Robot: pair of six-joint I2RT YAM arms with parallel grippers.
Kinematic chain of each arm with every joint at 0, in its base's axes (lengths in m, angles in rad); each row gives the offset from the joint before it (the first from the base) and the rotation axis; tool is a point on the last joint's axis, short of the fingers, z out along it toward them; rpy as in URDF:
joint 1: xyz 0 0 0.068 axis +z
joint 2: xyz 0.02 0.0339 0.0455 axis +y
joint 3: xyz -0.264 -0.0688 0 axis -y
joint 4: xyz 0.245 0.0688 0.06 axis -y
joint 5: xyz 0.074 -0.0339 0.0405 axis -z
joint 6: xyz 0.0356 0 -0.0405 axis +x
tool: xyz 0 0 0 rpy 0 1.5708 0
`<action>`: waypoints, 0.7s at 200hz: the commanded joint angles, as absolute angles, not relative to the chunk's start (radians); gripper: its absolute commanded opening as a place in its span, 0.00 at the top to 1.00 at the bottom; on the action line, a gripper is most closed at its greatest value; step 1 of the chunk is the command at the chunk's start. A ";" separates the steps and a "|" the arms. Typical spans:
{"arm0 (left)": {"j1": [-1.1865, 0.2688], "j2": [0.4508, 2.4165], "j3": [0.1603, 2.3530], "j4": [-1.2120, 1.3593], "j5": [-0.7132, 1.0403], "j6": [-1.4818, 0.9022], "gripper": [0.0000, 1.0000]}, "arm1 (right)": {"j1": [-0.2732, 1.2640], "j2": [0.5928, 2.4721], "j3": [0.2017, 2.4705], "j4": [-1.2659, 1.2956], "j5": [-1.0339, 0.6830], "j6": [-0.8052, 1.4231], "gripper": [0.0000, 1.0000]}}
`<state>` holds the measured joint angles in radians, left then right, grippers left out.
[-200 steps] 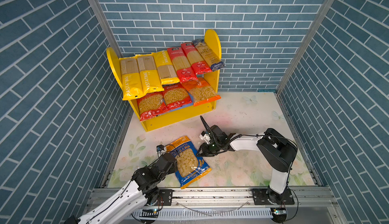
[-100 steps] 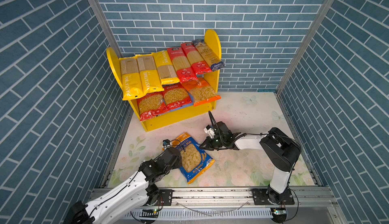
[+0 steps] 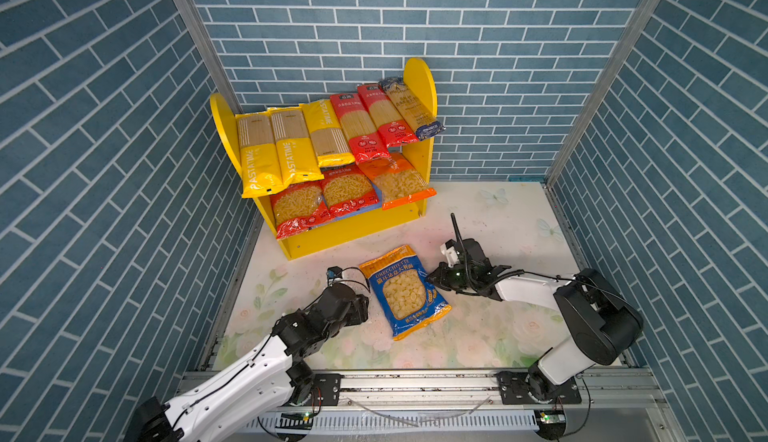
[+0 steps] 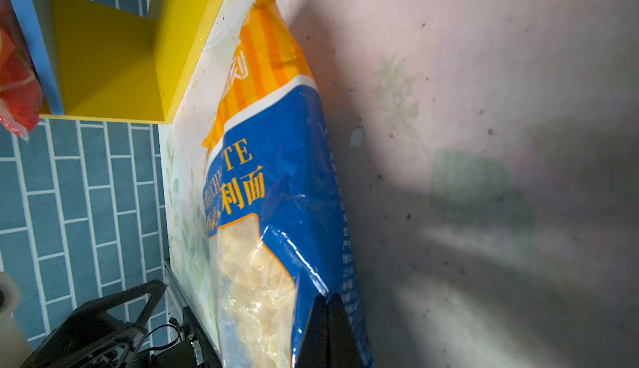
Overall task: Place and organize the pasta boxes and bags onto the shelf
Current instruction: 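Grasp the blue ORECCHIETTE bag with both grippers at its two ends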
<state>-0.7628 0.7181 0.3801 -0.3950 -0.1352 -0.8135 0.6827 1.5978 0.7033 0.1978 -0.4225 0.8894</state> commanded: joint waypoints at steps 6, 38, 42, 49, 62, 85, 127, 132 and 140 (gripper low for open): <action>-0.767 0.679 0.322 -0.301 -0.113 -0.841 0.20 | 0.737 1.666 0.769 0.251 -0.413 0.926 0.96; -0.746 0.657 0.291 -0.259 -0.064 -0.854 0.16 | 0.729 1.671 0.794 0.255 -0.485 0.927 0.80; -0.744 0.661 0.288 -0.246 -0.050 -0.855 0.16 | 0.723 1.664 0.790 0.246 -0.491 0.920 0.77; -0.737 0.676 0.283 -0.219 -0.027 -0.857 0.16 | 0.709 1.651 0.783 0.227 -0.505 0.908 0.72; -0.726 0.713 0.273 -0.168 0.015 -0.864 0.16 | 0.681 1.623 0.764 0.193 -0.530 0.889 0.65; -0.723 0.792 0.271 -0.119 0.060 -0.875 0.17 | 0.647 1.569 0.734 0.099 -0.551 0.830 0.54; -0.688 0.894 0.244 0.014 0.119 -0.890 0.18 | 0.673 1.500 0.645 0.061 -0.549 0.850 0.49; -0.676 0.905 0.241 0.027 0.126 -0.889 0.19 | 0.682 1.492 0.638 0.061 -0.539 0.856 0.49; -0.655 0.922 0.236 0.048 0.142 -0.886 0.19 | 0.702 1.481 0.628 0.058 -0.519 0.867 0.48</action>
